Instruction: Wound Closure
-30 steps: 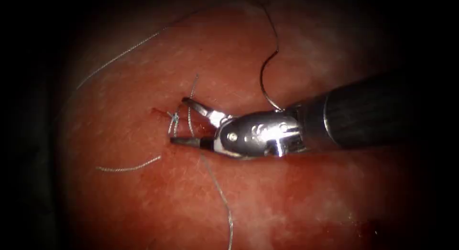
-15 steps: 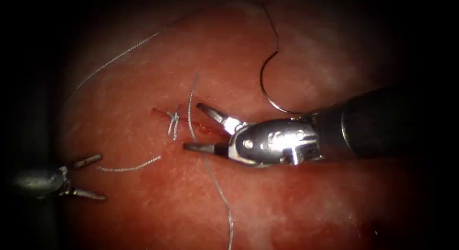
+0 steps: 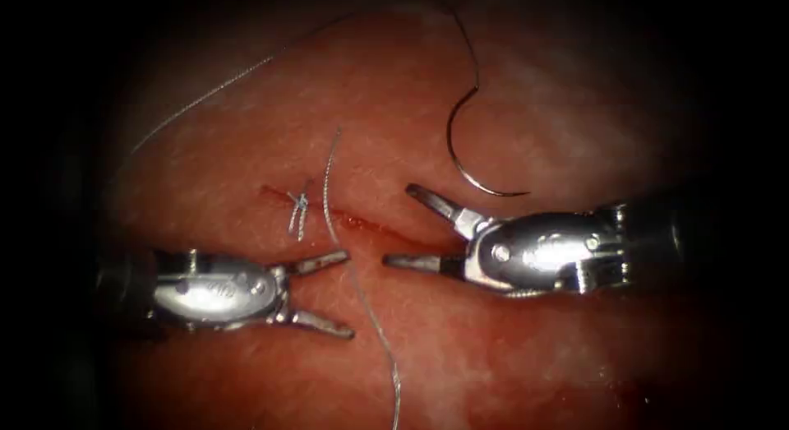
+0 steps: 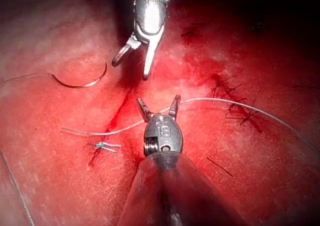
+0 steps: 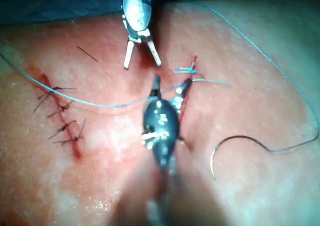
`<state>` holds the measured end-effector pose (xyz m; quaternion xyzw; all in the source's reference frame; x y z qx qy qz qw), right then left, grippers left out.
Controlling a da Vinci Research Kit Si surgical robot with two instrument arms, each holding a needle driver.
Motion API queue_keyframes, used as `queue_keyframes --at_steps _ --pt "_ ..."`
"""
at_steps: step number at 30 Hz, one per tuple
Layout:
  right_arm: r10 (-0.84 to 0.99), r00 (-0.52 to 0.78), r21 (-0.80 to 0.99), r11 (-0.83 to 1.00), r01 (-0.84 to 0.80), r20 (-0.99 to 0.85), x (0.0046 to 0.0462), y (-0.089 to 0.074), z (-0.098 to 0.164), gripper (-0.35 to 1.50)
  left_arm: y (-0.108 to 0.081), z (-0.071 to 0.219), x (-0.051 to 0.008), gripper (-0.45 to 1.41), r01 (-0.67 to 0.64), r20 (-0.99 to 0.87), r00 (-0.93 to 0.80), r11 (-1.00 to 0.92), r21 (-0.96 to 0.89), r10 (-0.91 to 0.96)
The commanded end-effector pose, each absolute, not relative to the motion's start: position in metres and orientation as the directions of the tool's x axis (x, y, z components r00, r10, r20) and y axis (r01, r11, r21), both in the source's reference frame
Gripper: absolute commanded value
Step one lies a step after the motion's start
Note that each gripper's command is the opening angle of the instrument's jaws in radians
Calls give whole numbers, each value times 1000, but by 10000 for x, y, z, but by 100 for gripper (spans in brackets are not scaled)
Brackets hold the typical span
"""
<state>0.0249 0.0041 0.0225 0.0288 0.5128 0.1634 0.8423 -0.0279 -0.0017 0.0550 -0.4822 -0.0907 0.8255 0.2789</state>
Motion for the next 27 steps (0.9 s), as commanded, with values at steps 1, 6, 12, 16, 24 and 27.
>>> queue_keyframes --at_steps 1,6,12,16,24,27 --pt "310 422 220 943 -248 -852 255 29 230 121 -28 554 -281 78 -396 -722 -406 -820 -413 560" --pt "311 422 220 943 -249 -852 255 30 230 121 -22 560 -271 81 -464 -657 -478 -803 -374 583" --pt "317 433 219 940 -262 -844 241 37 226 121 -4 563 -296 74 -474 -644 -457 -781 -407 613" --pt "331 449 217 933 -287 -830 222 42 223 120 13 573 -328 69 -483 -643 -445 -771 -415 624" --pt "365 494 215 918 -335 -789 165 51 215 118 58 609 -375 68 -464 -597 -567 -819 -337 567" --pt "376 516 213 913 -347 -770 142 53 212 118 68 621 -390 68 -455 -571 -602 -827 -330 559"
